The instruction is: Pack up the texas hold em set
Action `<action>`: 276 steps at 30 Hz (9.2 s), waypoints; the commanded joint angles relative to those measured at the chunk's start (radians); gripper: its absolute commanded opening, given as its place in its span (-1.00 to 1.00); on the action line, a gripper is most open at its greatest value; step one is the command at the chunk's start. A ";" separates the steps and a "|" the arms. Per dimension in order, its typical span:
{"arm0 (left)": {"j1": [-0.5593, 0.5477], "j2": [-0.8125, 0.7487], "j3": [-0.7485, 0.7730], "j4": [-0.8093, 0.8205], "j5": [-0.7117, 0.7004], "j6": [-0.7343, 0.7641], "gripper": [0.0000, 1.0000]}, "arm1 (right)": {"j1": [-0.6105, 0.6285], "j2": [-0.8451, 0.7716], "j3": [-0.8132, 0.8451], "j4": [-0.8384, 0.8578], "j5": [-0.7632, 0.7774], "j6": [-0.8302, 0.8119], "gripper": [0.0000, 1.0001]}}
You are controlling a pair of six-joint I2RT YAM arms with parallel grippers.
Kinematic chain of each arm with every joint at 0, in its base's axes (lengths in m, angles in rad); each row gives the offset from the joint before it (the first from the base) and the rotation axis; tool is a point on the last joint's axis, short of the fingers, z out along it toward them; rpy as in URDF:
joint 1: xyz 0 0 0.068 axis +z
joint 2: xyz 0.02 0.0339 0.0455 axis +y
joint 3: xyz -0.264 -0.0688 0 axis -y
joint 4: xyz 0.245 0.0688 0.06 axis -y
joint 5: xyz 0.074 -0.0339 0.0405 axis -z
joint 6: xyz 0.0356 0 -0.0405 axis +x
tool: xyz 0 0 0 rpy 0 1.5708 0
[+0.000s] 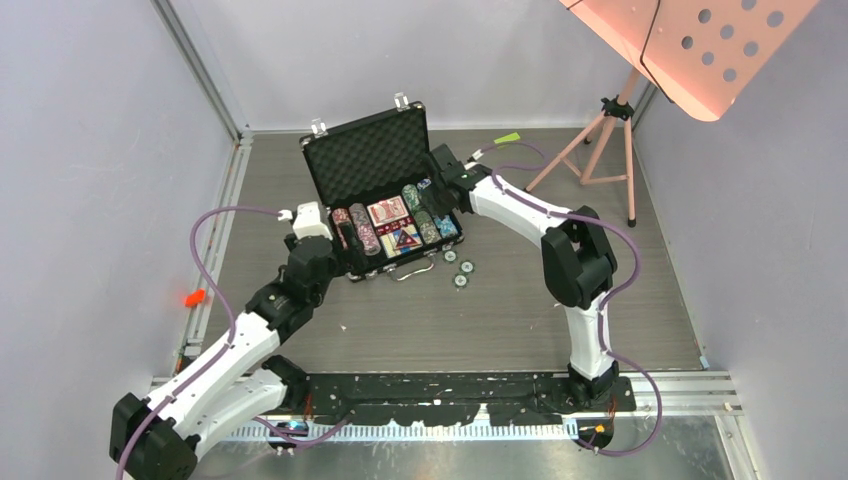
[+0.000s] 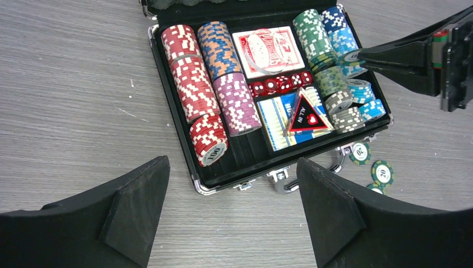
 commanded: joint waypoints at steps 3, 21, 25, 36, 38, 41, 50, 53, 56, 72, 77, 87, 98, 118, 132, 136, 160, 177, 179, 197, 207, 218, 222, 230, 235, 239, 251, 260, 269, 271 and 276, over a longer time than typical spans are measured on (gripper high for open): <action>0.005 -0.043 -0.020 0.057 0.002 0.000 0.74 | -0.003 0.038 0.043 0.055 0.049 0.024 -0.99; 0.005 -0.053 -0.024 0.056 0.015 0.004 0.74 | -0.009 0.086 0.043 0.106 0.061 0.013 -0.58; 0.005 -0.059 -0.024 0.059 0.031 0.007 0.72 | -0.009 0.081 0.049 0.123 0.065 0.004 -0.31; 0.005 -0.021 -0.011 0.062 0.091 0.022 0.72 | -0.012 -0.072 -0.034 0.160 0.033 -0.366 -0.21; 0.005 -0.004 -0.003 0.067 0.129 0.033 0.74 | -0.012 -0.135 -0.088 0.140 0.004 -0.501 -0.17; 0.005 0.037 0.016 0.067 0.178 0.035 0.76 | -0.012 -0.243 -0.275 0.150 -0.043 -0.645 0.14; 0.005 0.142 0.044 0.091 0.335 0.027 0.82 | -0.012 -0.514 -0.626 0.143 -0.113 -0.928 0.36; 0.005 0.170 0.055 0.092 0.368 0.019 0.82 | -0.012 -0.483 -0.631 0.159 -0.168 -0.969 0.39; 0.005 0.179 0.059 0.090 0.373 0.015 0.82 | -0.012 -0.446 -0.648 0.228 -0.178 -0.997 0.44; 0.005 0.171 0.045 0.089 0.363 0.024 0.83 | 0.013 -0.221 -0.501 0.344 -0.069 -1.178 0.32; 0.006 0.183 0.052 0.087 0.355 0.031 0.82 | 0.025 -0.160 -0.455 0.319 -0.052 -1.193 0.30; 0.005 0.195 0.063 0.084 0.346 0.035 0.82 | 0.025 -0.118 -0.484 0.312 -0.073 -1.164 0.04; 0.005 0.201 0.067 0.084 0.355 0.026 0.81 | 0.034 -0.240 -0.591 0.215 -0.081 -1.091 -0.15; 0.005 0.197 0.057 0.084 0.380 0.007 0.80 | 0.035 -0.379 -0.527 0.068 -0.067 -1.074 0.13; 0.005 0.197 0.061 0.078 0.378 0.004 0.81 | 0.070 -0.254 -0.466 0.057 -0.079 -1.111 0.22; 0.005 0.190 0.060 0.070 0.366 0.005 0.81 | 0.071 -0.215 -0.443 0.038 -0.066 -1.122 0.22; 0.005 0.180 0.054 0.063 0.346 0.012 0.82 | 0.044 -0.163 -0.462 0.016 -0.116 -1.120 0.14; 0.005 0.176 0.060 0.062 0.347 0.015 0.82 | 0.028 -0.208 -0.426 -0.017 -0.096 -1.101 -0.22; 0.005 0.174 0.061 0.060 0.348 0.014 0.82 | 0.024 -0.226 -0.421 -0.020 -0.100 -1.097 -0.22; 0.005 0.193 0.074 0.067 0.354 0.016 0.82 | -0.047 -0.352 -0.504 -0.037 -0.106 -1.089 -0.11; 0.005 0.185 0.070 0.056 0.345 0.009 0.82 | 0.058 -0.286 -0.418 -0.024 -0.114 -1.068 0.90; 0.005 0.161 0.058 0.045 0.333 0.015 0.83 | 0.123 -0.143 -0.329 -0.027 -0.087 -1.068 0.69; 0.005 0.156 0.056 0.042 0.329 0.016 0.83 | 0.131 -0.106 -0.310 -0.032 -0.085 -1.068 0.62; 0.005 0.152 0.054 0.040 0.323 0.018 0.84 | 0.142 -0.059 -0.285 -0.046 -0.078 -1.071 0.39; 0.005 0.152 0.054 0.040 0.321 0.018 0.84 | 0.144 -0.054 -0.297 -0.045 -0.086 -1.066 0.00; 0.005 0.151 0.054 0.037 0.322 0.019 0.84 | 0.145 -0.072 -0.319 -0.048 -0.077 -1.061 -0.32; 0.005 0.152 0.055 0.042 0.330 0.012 0.84 | 0.136 -0.182 -0.322 -0.098 -0.017 -1.061 -0.33; 0.005 0.147 0.056 0.042 0.334 0.009 0.84 | 0.070 -0.275 -0.383 -0.119 -0.006 -1.066 -0.33; 0.005 0.154 0.058 0.050 0.343 0.007 0.84 | -0.041 -0.317 -0.510 -0.068 -0.047 -1.052 -0.36; 0.006 0.155 0.060 0.049 0.345 0.006 0.84 | -0.044 -0.309 -0.516 -0.055 -0.052 -1.050 -0.36; 0.005 0.153 0.059 0.048 0.344 0.006 0.84 | -0.050 -0.286 -0.527 -0.033 -0.053 -1.048 -0.37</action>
